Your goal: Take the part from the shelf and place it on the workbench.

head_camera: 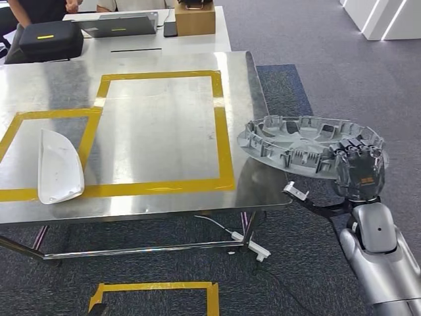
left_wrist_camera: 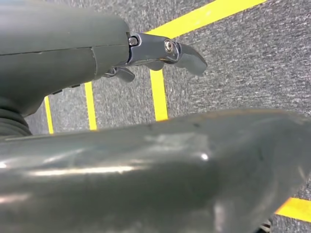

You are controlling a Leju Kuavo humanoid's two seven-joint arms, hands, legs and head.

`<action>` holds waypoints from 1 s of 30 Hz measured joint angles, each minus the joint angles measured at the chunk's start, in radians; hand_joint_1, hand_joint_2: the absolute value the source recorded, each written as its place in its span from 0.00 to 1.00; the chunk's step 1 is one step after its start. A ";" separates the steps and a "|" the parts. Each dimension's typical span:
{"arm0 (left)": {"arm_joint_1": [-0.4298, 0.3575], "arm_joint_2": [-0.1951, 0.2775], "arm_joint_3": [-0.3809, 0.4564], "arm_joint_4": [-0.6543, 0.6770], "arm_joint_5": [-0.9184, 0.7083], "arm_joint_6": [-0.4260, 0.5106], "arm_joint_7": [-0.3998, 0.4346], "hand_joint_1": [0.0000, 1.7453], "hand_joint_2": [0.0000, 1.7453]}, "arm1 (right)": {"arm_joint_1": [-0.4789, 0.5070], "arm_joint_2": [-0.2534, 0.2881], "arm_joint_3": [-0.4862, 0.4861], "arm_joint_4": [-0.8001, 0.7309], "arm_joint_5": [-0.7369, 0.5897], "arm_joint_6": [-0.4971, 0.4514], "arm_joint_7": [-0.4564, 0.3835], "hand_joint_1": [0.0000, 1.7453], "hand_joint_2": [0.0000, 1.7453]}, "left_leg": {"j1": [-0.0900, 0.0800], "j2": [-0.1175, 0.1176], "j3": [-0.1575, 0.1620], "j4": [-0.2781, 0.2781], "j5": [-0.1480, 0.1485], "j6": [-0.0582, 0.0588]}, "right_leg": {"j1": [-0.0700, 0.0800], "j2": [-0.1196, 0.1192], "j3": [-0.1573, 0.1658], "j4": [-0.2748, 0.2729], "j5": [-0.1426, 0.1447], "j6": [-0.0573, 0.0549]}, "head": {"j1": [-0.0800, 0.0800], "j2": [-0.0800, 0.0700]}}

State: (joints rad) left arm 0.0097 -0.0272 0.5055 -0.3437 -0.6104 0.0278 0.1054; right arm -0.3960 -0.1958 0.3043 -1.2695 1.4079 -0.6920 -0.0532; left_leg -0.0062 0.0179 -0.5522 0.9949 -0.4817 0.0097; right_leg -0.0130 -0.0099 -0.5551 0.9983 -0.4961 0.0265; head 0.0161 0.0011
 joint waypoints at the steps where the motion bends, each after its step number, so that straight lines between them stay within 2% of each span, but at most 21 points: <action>1: -0.001 0.000 0.000 0.000 -0.008 0.001 0.000 0.00 0.00 | -0.009 0.006 0.013 0.012 -0.009 0.000 -0.002 1.00 1.00 | 0.000 0.000 0.000 0.000 0.000 0.000 | 0.000 0.000 0.000 0.000 0.000 0.000 | 0.000 0.000; 15: -0.026 0.002 -0.043 0.000 -0.087 0.009 0.001 0.00 0.00 | -0.163 0.092 0.243 0.079 -0.089 0.007 -0.022 1.00 1.00 | 0.000 0.000 0.000 0.000 0.000 0.000 | 0.001 0.000 -0.001 0.001 0.000 0.000 | 0.000 0.000; 30: -0.028 0.005 -0.075 0.000 -0.118 0.025 0.002 0.00 0.00 | -0.217 0.113 0.333 0.068 -0.136 0.029 -0.045 1.00 1.00 | 0.000 0.000 -0.001 0.002 0.000 0.000 | 0.000 0.000 -0.001 0.001 0.000 0.000 | 0.000 0.000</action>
State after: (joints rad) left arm -0.0184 -0.0221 0.4304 -0.3437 -0.7280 0.0525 0.1069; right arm -0.6126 -0.0828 0.6369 -1.2018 1.2722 -0.6626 -0.0978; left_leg -0.0061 0.0179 -0.5532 0.9965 -0.4814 0.0097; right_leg -0.0127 -0.0099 -0.5561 0.9994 -0.4961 0.0264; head 0.0160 0.0011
